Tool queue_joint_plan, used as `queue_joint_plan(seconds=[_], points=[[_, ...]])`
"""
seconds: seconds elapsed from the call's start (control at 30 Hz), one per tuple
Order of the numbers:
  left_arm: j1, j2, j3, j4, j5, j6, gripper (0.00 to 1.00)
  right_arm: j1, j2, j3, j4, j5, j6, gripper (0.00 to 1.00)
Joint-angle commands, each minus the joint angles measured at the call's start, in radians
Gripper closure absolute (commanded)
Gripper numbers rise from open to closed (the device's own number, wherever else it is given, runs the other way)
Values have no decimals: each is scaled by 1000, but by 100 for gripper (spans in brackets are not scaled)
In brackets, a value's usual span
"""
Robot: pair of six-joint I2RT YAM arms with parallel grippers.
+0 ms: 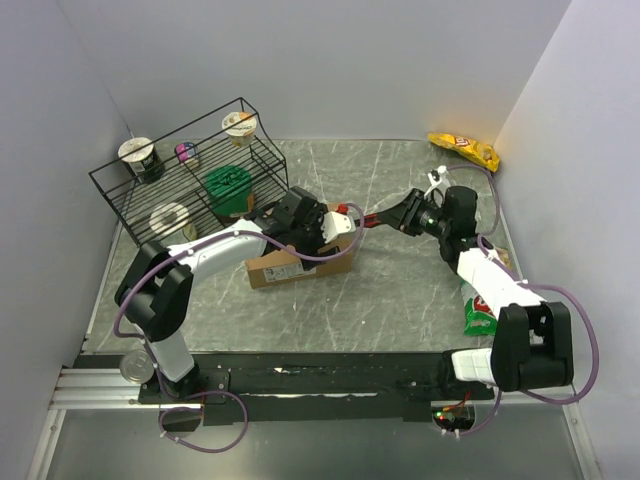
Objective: Unpack the express box
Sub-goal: Cut the express box at the center of the board, then place the knife at the center of the board.
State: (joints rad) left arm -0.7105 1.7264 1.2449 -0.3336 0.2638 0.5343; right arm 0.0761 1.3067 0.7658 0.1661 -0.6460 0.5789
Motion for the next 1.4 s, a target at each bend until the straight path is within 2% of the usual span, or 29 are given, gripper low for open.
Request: queue_joint_plan(seconds=[0.0, 0.4, 0.77, 0.87, 0.93, 1.03, 1.1, 1.13, 1.17, 1.23, 1.27, 1.3, 1.37], points=[[8, 44, 27, 51, -52, -37, 15, 14, -70, -31, -132, -86, -28, 100], [8, 55, 33, 70, -55, -51, 16, 14, -141, -39, -263, -104, -122, 100], [8, 47, 48, 77, -37, -57, 14, -25, -245, 113, -587, -139, -305, 100], [8, 26, 67, 67, -5, -48, 12, -32, -276, 167, -603, -112, -368, 100], [6, 7, 82, 53, 35, -54, 8, -30, -293, 191, -580, -90, -408, 100], [9, -48, 114, 38, 147, -65, 3, -29, -294, 205, -538, -9, -551, 100], [11, -83, 148, 30, 231, -88, 1, -21, -293, 176, -492, 75, -730, 100], [13, -93, 157, 25, 239, -100, 1, -15, -296, 158, -425, 107, -796, 100], [13, -111, 169, 28, 233, -121, 3, 10, -302, 135, -381, 141, -936, 100], [25, -126, 169, 39, 201, -128, 4, 28, -302, 46, -236, 256, -1066, 100], [34, -142, 163, 45, 198, -135, 4, 46, -293, 17, -191, 287, -1194, 100], [58, -149, 159, 47, 187, -140, 3, 59, -284, -53, -122, 369, -1259, 100], [78, -172, 140, 59, 160, -174, 4, 89, -241, -135, 105, 463, -1428, 100]])
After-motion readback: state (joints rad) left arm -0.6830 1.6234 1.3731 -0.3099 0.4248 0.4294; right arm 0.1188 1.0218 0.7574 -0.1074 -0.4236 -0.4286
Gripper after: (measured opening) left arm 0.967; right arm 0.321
